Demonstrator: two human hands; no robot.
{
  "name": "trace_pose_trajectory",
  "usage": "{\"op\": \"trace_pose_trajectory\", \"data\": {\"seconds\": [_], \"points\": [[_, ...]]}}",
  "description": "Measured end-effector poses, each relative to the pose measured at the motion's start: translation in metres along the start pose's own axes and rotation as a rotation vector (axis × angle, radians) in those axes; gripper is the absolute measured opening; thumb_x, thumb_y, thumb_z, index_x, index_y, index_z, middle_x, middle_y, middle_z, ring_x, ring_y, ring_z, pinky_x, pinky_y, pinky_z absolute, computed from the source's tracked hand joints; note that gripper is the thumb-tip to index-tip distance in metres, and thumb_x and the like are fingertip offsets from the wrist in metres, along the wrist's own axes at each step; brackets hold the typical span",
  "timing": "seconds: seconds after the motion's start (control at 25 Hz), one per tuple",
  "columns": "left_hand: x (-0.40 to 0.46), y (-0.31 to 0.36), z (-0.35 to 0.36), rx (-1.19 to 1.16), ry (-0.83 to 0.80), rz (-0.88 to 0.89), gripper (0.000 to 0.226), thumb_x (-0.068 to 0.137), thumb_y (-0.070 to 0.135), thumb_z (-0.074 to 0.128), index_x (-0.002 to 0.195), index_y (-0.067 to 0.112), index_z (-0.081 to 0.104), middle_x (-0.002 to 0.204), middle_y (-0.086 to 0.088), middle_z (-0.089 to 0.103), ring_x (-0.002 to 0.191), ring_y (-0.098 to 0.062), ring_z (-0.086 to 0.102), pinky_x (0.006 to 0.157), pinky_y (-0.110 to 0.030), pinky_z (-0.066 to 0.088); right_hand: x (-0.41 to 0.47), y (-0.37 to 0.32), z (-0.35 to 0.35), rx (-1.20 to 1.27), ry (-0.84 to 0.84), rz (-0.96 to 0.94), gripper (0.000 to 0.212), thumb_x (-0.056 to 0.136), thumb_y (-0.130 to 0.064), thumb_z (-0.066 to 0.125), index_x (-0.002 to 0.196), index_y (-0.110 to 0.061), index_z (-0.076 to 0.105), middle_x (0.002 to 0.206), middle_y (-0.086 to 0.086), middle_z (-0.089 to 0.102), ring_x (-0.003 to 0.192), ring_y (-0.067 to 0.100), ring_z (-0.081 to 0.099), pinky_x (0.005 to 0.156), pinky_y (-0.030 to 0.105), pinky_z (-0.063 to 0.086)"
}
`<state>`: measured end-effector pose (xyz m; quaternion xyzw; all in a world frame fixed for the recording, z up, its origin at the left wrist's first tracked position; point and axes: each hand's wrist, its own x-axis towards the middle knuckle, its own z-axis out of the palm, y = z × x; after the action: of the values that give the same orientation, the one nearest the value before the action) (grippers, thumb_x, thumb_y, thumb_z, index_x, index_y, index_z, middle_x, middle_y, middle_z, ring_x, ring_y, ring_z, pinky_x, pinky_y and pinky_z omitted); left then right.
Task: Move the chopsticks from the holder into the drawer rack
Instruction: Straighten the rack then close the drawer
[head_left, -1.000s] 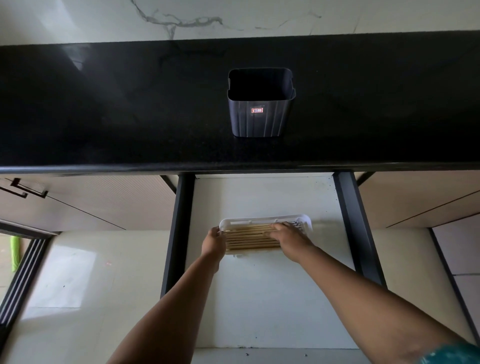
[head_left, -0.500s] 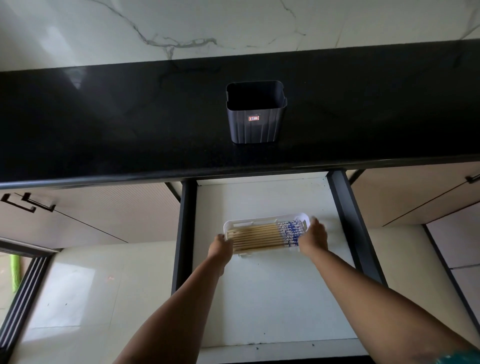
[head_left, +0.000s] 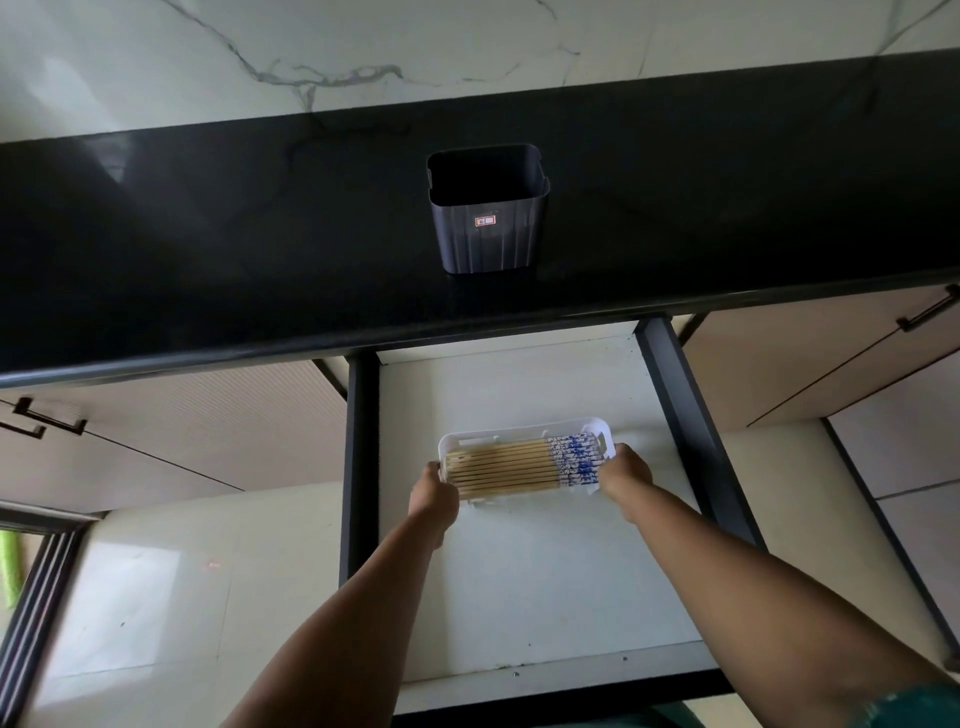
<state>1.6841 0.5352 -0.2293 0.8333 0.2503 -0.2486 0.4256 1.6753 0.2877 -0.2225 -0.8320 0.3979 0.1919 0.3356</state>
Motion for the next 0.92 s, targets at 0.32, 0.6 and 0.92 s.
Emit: {"op": "trace_pose_trajectory", "data": {"seconds": [0.32, 0.6, 0.92], "points": [[-0.024, -0.006, -0.008, 0.029, 0.052, 0.029, 0.068, 0.093, 0.031, 0.048, 0.151, 0.014, 0.016, 0.152, -0.017, 0.034, 0.135, -0.037, 0.04, 0.107, -0.044, 0.04, -0.026, 0.012, -0.001, 0.073, 0.178, 0.025, 0.055, 0.095, -0.029, 0.054, 0.145, -0.015, 0.034, 0.14, 0.022, 0.042, 0.126, 0.04, 0.044, 0.099, 0.045, 0.046], [-0.088, -0.017, 0.001, 0.076, 0.206, 0.184, 0.067, 0.091, 0.028, 0.054, 0.148, 0.01, 0.025, 0.153, -0.013, 0.034, 0.141, -0.031, 0.03, 0.117, -0.043, 0.024, -0.084, 0.042, -0.016, 0.056, 0.166, -0.111, 0.059, 0.089, -0.029, 0.059, 0.142, -0.02, 0.033, 0.141, 0.016, 0.037, 0.129, 0.036, 0.037, 0.098, 0.045, 0.045], [-0.214, -0.059, 0.054, 0.261, 0.503, 0.239, 0.086, 0.086, 0.039, 0.053, 0.153, 0.013, 0.005, 0.162, -0.013, -0.012, 0.145, -0.031, -0.026, 0.111, -0.051, -0.018, -0.177, 0.152, -0.036, 0.241, 0.509, -0.115, 0.083, 0.081, -0.019, 0.066, 0.148, -0.021, 0.017, 0.161, 0.01, 0.001, 0.149, 0.031, 0.006, 0.117, 0.05, 0.021]]}}
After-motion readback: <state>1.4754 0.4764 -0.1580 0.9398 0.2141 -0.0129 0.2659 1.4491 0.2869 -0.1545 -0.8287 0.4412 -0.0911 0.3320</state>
